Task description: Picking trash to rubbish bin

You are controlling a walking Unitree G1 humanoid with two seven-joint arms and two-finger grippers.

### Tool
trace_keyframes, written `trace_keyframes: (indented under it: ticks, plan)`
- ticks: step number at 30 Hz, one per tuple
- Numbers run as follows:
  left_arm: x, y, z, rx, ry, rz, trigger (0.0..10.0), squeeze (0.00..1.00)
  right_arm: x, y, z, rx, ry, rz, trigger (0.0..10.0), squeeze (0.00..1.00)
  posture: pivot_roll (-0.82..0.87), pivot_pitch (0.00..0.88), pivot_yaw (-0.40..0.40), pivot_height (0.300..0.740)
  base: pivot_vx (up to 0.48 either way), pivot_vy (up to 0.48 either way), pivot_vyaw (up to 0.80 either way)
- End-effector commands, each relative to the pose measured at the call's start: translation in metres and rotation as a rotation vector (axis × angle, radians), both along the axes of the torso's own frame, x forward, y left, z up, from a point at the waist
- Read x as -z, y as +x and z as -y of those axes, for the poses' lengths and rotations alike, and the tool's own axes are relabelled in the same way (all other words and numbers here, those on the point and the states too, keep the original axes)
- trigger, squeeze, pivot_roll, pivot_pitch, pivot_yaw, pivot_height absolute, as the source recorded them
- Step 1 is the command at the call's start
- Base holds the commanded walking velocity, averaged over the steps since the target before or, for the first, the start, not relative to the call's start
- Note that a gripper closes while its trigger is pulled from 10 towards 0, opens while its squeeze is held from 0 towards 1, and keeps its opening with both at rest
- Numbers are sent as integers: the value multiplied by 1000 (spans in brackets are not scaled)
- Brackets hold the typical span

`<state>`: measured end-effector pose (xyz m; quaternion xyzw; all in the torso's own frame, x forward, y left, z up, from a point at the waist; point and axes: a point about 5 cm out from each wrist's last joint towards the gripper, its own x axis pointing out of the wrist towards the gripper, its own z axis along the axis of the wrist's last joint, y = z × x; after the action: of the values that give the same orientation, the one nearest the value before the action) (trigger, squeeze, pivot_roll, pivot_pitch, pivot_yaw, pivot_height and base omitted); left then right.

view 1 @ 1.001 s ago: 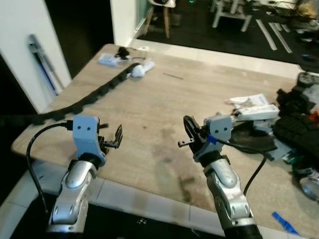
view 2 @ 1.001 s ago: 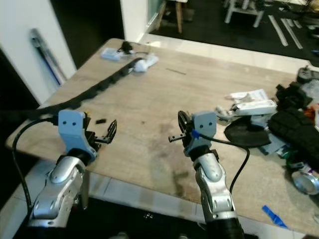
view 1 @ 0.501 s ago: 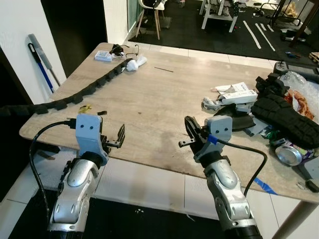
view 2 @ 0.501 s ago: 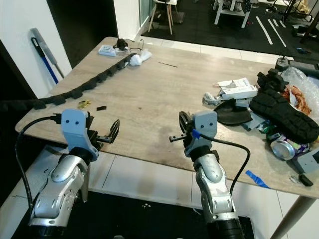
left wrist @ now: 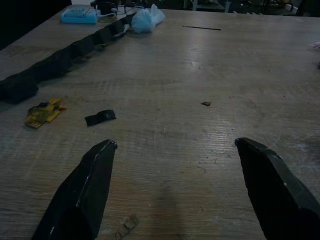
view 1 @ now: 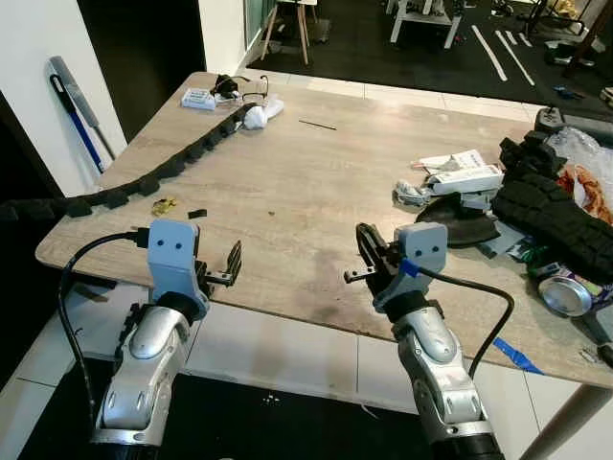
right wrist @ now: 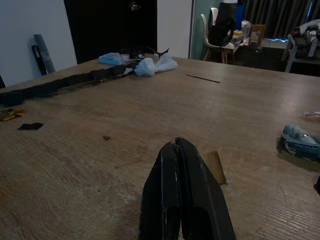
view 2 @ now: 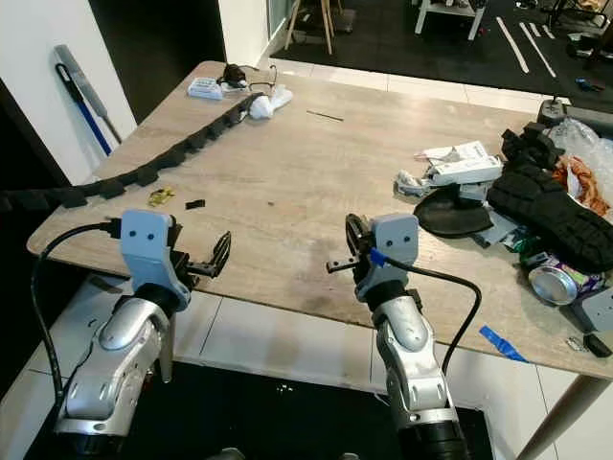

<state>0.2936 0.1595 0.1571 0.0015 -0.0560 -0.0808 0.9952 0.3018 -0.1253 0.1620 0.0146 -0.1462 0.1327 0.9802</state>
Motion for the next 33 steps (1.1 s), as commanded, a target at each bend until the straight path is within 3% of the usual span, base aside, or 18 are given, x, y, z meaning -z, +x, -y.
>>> trace_keyframes:
  ticks: [1,33]
  plan:
    - [3,-1,-2,-8,14,-11,10000,0,2,-2,2,14,12,-17,10000,0,57,119,-12,740,0,0,0]
    - [3,-3,-7,-61,-11,3,10000,0,6,0,8,62,10,-38,10000,0,55,131,-25,740,0,0,-775]
